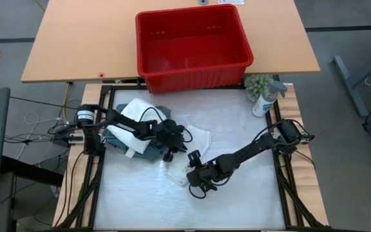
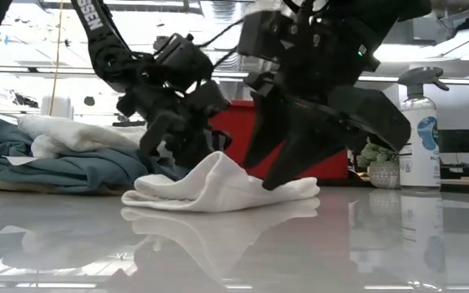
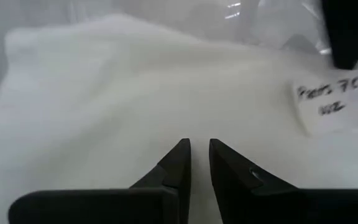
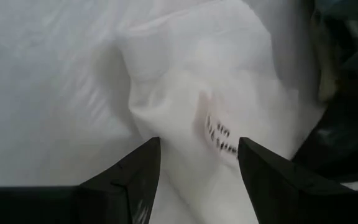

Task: Fold Laundry from Bin
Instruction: Fold the white underwear in the red bin

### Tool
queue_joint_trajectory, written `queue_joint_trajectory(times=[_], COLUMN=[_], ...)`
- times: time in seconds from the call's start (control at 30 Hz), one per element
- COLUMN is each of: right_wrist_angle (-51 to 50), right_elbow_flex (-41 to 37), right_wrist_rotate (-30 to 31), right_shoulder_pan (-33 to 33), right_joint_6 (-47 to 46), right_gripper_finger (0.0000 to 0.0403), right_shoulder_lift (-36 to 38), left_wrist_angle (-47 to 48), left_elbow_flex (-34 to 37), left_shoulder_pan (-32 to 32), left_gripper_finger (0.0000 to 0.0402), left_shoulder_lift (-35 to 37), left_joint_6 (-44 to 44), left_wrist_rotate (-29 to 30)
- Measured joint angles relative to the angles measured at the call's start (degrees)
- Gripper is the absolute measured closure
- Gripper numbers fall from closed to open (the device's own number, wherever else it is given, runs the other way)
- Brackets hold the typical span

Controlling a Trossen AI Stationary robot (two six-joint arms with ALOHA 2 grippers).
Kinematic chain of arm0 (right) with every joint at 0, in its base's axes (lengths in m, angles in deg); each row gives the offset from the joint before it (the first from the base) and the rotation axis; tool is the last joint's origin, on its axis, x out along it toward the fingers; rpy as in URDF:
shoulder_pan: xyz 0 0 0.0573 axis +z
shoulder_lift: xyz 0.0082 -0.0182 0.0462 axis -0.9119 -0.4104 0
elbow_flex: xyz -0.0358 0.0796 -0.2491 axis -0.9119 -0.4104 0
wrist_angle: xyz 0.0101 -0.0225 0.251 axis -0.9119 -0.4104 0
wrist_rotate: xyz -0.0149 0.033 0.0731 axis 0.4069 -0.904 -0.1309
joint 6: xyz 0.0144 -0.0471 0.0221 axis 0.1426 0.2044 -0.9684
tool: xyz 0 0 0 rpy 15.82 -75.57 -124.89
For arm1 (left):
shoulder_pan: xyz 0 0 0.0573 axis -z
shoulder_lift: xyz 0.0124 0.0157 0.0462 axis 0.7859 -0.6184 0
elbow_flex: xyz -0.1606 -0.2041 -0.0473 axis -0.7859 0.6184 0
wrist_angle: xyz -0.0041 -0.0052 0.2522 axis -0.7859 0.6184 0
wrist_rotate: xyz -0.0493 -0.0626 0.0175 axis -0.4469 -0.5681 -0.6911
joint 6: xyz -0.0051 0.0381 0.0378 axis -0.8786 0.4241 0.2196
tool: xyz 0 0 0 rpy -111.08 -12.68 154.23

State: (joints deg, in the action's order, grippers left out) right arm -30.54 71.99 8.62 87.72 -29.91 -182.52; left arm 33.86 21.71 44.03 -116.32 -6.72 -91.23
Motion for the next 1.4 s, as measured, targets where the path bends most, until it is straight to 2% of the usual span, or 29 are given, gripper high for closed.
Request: queue_joint_trajectory(times=[0.13, 0.4, 0.57, 0.83, 1.0, 1.13, 1.4], right_wrist_angle=[1.7, 1.3, 3.5, 6.7, 7.3, 8.0, 10.4], right_elbow_flex=[0.0, 0.0, 0.0, 0.0, 0.0, 0.0, 0.3], right_wrist_rotate=[-0.4, -6.3, -7.4, -6.5, -10.5, -10.6, -9.5], right_shoulder_pan=[0.0, -0.4, 1.6, -0.7, -1.2, -0.8, -0.7], right_joint_6=[2.9, 3.0, 8.7, 8.4, 8.5, 9.8, 9.3], right_gripper_finger=[0.0162, 0.0162, 0.0162, 0.0162, 0.0162, 0.0162, 0.0163], right_shoulder_lift=[0.0, 0.0, 0.0, 0.0, 0.0, 0.0, -4.7], left_wrist_angle=[-0.6, -0.4, -0.5, -0.5, -0.5, -0.5, -0.3], left_elbow_flex=[0.0, 0.0, 0.0, 0.0, 0.0, 0.0, 0.1], left_shoulder_pan=[-0.1, -0.1, -0.1, -0.1, -0.1, -0.1, -0.1], left_gripper_finger=[0.0354, 0.0354, 0.0354, 0.0354, 0.0354, 0.0354, 0.0354], left_shoulder_lift=[-1.9, -2.8, -2.8, -2.8, -2.8, -2.8, -2.9], left_joint_6=[-1.2, -0.7, -1.5, -1.5, -1.5, -1.5, -2.3], left_wrist_rotate=[-0.4, -1.6, -1.7, -1.8, -1.8, -1.8, -1.7])
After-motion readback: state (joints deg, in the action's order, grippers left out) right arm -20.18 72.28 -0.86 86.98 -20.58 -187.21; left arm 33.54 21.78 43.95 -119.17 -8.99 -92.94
